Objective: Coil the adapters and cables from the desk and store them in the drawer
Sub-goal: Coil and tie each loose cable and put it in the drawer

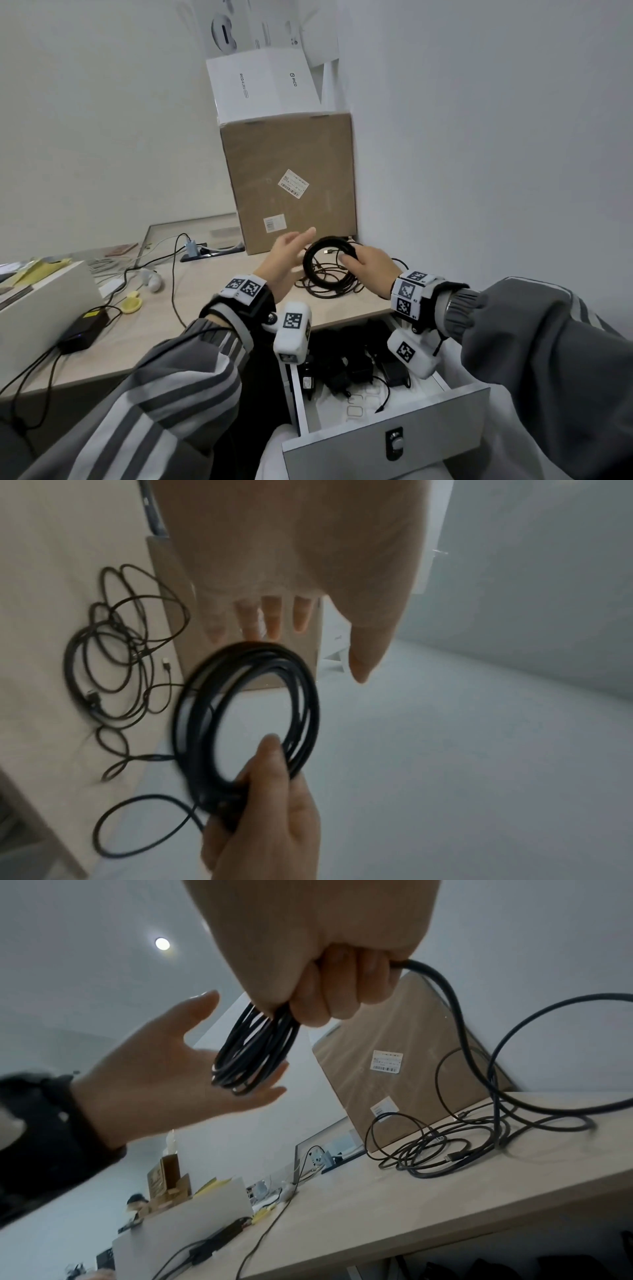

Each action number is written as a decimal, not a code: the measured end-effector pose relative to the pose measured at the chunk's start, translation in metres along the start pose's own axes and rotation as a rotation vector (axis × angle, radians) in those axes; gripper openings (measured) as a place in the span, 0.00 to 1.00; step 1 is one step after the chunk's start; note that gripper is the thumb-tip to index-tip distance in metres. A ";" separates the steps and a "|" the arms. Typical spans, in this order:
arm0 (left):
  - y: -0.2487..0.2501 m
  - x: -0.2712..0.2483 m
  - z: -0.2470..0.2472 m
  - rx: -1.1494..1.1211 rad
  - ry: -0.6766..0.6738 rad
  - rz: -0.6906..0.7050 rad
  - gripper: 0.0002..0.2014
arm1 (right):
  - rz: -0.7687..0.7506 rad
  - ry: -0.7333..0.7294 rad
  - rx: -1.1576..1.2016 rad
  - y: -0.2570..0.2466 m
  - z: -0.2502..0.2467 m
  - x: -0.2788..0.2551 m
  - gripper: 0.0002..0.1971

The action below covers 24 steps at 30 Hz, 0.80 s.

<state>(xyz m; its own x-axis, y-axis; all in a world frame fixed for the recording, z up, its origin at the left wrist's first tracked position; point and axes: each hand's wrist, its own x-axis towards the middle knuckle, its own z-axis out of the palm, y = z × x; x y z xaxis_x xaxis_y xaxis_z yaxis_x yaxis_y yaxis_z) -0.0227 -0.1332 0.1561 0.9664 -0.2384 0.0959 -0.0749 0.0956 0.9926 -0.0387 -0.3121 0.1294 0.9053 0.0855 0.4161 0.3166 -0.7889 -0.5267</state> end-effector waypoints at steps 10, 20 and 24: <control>-0.010 0.004 0.041 -0.386 0.218 -0.009 0.22 | 0.093 0.069 0.169 -0.011 0.013 -0.001 0.21; 0.011 0.008 0.018 -0.091 0.163 0.036 0.20 | -0.098 0.025 0.130 -0.015 -0.007 -0.006 0.19; 0.014 0.013 0.011 -0.206 0.254 0.042 0.20 | -0.155 0.122 0.141 -0.007 -0.009 -0.004 0.17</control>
<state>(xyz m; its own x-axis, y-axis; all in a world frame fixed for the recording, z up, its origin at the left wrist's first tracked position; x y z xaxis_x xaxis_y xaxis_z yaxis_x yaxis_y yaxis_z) -0.0142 -0.1455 0.1719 0.9959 0.0162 0.0885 -0.0893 0.3001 0.9497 -0.0474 -0.3122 0.1379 0.8047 0.1179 0.5819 0.4932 -0.6783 -0.5446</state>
